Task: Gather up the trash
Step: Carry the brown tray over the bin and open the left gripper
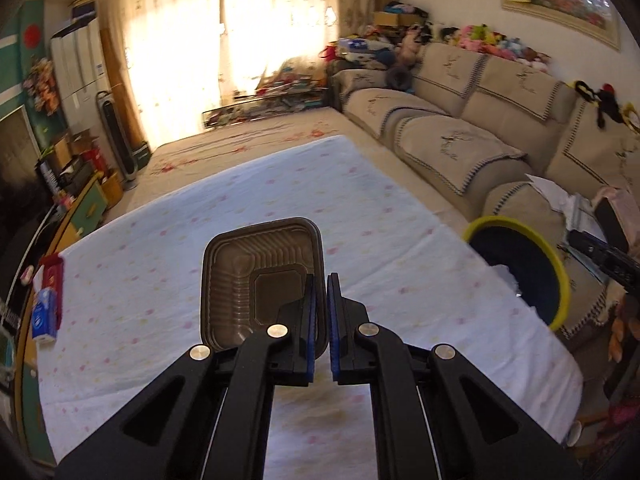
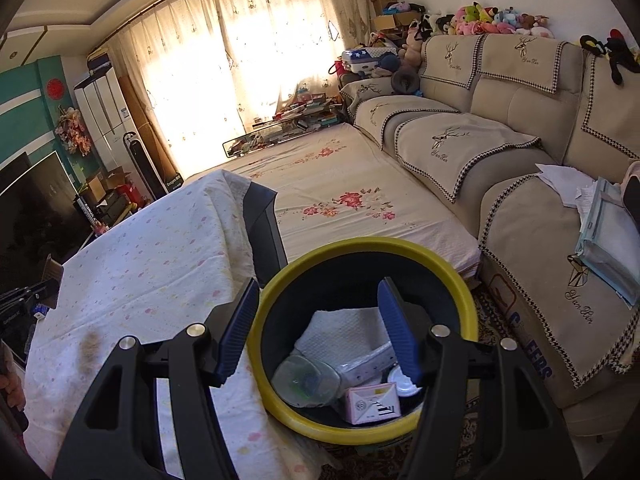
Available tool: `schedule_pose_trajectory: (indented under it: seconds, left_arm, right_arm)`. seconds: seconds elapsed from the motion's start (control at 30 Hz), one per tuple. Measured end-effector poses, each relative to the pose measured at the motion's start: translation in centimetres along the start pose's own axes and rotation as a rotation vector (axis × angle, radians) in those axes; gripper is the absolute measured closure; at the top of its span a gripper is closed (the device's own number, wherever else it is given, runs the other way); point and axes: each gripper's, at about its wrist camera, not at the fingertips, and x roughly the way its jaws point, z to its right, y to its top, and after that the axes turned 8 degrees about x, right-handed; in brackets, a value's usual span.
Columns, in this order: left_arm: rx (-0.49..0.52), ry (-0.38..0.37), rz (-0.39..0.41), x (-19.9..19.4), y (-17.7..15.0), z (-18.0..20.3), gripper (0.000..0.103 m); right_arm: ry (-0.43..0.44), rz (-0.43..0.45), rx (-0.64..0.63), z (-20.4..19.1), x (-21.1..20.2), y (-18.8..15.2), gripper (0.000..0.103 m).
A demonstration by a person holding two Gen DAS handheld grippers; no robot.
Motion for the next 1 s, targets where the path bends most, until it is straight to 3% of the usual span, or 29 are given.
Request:
schedule_pose_trajectory:
  seconds: [0.2, 0.37, 0.53, 0.63, 0.67, 0.73, 0.87, 1.0]
  left_arm:
    - [0.164, -0.189, 0.016, 1.6, 4.0, 10.2, 0.097]
    - [0.241, -0.324, -0.039, 4.9, 6.5, 17.1, 0.097]
    - [0.281, -0.349, -0.093, 9.1, 7.7, 21.9, 0.097]
    - [0.249, -0.375, -0.142, 12.1, 8.2, 23.0, 0.094]
    - [0.232, -0.384, -0.163, 13.0, 8.2, 23.2, 0.089]
    - [0.209, -0.367, -0.195, 14.5, 8.1, 23.7, 0.053]
    - [0.193, -0.33, -0.162, 12.9, 7.5, 22.7, 0.045]
    - [0.174, -0.239, -0.025, 7.3, 6.7, 19.2, 0.021]
  right_arm:
    - [-0.043, 0.032, 0.013, 3.4, -1.9, 0.3, 0.044]
    - [-0.092, 0.058, 0.038, 6.5, -3.2, 0.7, 0.044]
    - [-0.126, 0.072, 0.06, 8.6, -4.0, 0.8, 0.042]
    - [-0.127, 0.077, 0.066, 9.0, -4.4, 0.9, 0.04]
    - [-0.128, 0.079, 0.064, 9.0, -4.5, 1.0, 0.039]
    - [-0.132, 0.082, 0.058, 9.0, -4.7, 1.0, 0.039]
    - [-0.121, 0.083, 0.046, 8.3, -5.1, 0.9, 0.038]
    - [-0.085, 0.081, 0.022, 6.7, -5.8, 0.6, 0.036]
